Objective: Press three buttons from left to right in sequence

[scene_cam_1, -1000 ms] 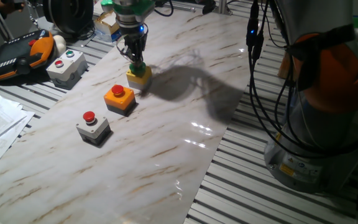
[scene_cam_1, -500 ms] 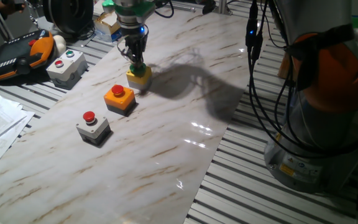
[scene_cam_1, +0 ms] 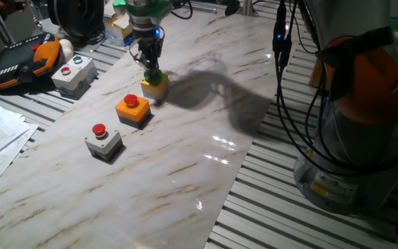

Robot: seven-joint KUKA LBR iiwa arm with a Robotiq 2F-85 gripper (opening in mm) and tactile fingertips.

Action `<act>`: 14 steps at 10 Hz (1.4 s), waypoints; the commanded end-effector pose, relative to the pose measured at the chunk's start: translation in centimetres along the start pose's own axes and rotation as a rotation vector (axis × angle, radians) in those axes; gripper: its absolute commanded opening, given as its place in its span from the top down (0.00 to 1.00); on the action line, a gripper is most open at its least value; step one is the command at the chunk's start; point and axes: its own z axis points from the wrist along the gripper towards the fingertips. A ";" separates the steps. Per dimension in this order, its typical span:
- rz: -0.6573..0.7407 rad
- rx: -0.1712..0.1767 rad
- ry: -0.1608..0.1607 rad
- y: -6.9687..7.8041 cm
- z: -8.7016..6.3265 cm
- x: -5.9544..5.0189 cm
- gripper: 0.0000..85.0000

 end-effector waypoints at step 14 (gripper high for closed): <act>0.010 0.021 -0.052 11.0 -0.9 -0.7 0.99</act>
